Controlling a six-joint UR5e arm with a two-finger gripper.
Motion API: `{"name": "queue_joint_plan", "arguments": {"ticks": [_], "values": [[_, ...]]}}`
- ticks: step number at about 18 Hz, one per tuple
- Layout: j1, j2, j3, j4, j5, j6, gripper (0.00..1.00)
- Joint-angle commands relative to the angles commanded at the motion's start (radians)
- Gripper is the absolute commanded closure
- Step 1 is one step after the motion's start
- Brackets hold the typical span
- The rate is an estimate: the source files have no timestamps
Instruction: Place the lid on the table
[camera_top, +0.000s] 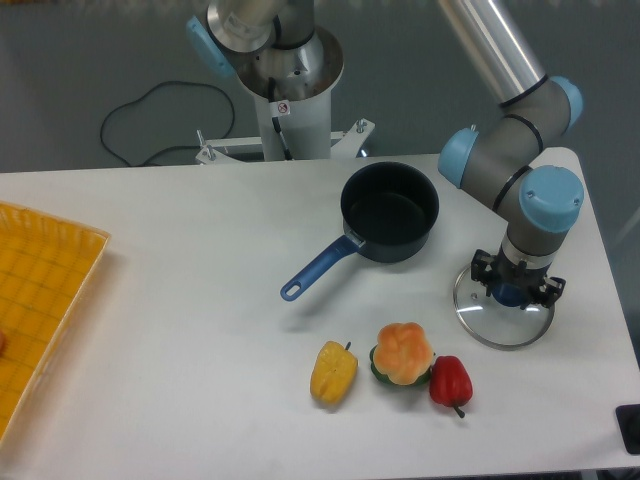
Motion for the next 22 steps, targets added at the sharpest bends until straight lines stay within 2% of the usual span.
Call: {"name": "queue_joint_plan", "arguments": {"ticks": [5,10,12,15,22], "values": [[0.000,0.002,0.000,0.002,0.002,0.002,0.16],[0.000,0.006,0.000,0.000,0.002,0.005,0.07],[0.001,0.012,0.000,0.000,0.002,0.005,0.01],[0.001,0.029,0.000,0.000,0.000,0.008,0.00],[0.023,0.118,-0.022,-0.009,0.003,0.009,0.00]]}}
